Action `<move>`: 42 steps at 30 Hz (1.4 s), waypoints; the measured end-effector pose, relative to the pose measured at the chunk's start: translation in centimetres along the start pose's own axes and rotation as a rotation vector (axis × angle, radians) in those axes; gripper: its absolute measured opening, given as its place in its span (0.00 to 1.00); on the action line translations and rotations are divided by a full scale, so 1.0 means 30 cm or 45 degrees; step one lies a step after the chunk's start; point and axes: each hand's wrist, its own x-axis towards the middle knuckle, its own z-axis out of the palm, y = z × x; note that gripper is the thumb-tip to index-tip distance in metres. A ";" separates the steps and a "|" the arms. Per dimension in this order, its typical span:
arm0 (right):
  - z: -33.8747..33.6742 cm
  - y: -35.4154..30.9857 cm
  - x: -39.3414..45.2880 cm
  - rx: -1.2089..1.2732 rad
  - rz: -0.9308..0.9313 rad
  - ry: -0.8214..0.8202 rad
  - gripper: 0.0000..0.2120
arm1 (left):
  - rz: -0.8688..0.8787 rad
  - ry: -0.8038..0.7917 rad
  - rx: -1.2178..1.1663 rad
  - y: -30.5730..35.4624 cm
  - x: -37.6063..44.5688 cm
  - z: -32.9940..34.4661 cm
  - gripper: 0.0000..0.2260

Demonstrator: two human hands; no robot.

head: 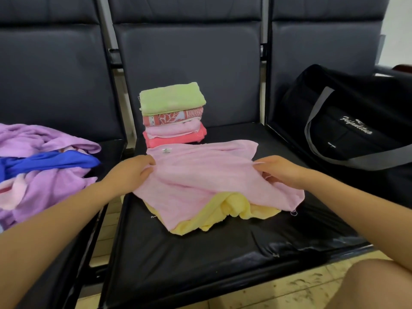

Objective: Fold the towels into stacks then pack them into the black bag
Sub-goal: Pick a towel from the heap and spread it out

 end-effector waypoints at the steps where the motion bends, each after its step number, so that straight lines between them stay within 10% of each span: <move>1: -0.006 0.008 0.002 0.031 -0.034 0.001 0.12 | -0.010 0.025 -0.009 -0.011 0.006 -0.004 0.11; 10: -0.018 0.037 0.107 0.512 0.011 0.554 0.14 | -0.283 0.216 0.047 0.022 0.186 0.007 0.12; 16: -0.058 0.021 0.267 0.086 -0.145 0.851 0.21 | -0.187 0.326 0.078 0.032 0.268 0.088 0.08; 24: 0.002 0.050 0.406 -0.839 -0.171 0.874 0.13 | -0.278 0.404 0.055 -0.027 0.252 0.104 0.11; 42: -0.008 0.091 0.374 -0.877 -0.243 0.670 0.11 | -0.348 0.283 -0.278 -0.051 0.238 0.096 0.08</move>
